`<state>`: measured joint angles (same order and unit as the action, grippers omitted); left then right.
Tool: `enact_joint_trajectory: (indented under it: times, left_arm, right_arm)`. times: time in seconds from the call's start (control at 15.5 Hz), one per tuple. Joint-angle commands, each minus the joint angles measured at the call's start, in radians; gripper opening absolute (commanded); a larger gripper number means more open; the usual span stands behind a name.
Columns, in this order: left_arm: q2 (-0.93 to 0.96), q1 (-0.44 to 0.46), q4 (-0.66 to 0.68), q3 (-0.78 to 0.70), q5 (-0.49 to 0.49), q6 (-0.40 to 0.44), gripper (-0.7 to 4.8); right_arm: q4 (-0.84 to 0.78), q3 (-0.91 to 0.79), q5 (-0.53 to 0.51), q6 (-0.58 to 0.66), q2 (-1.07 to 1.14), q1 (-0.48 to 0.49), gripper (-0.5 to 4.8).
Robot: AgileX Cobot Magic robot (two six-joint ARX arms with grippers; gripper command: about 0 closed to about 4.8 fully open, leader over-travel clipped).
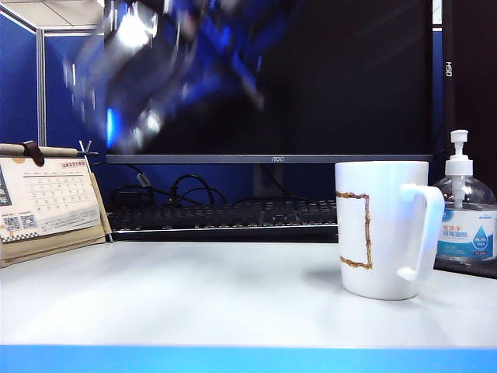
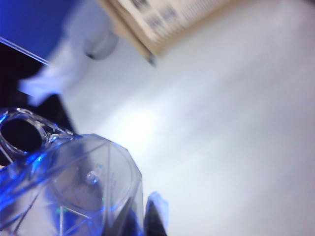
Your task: Swap the positions of the transparent plastic cup and the white ceramic cup.
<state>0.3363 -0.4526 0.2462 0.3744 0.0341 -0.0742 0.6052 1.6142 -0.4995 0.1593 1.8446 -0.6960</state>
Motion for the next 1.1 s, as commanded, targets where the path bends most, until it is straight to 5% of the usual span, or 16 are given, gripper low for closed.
enact_joint_trajectory:
  times: [0.06,0.64,1.1]
  left_arm:
    - [0.001,0.000,-0.009,-0.032,-0.048,-0.018,0.17]
    - [0.001,0.000,-0.008,-0.069,-0.182,-0.039,0.21]
    - [0.001,-0.001,-0.007,-0.069,-0.196,-0.040,0.21]
  right_arm:
    - [0.004,0.010,0.011,-0.014,0.063,-0.008,-0.08]
    - [0.007,0.101,0.116,-0.094,0.196,-0.053,-0.08]
    - [0.188,0.247,0.209,-0.169,0.277,-0.052,-0.07]
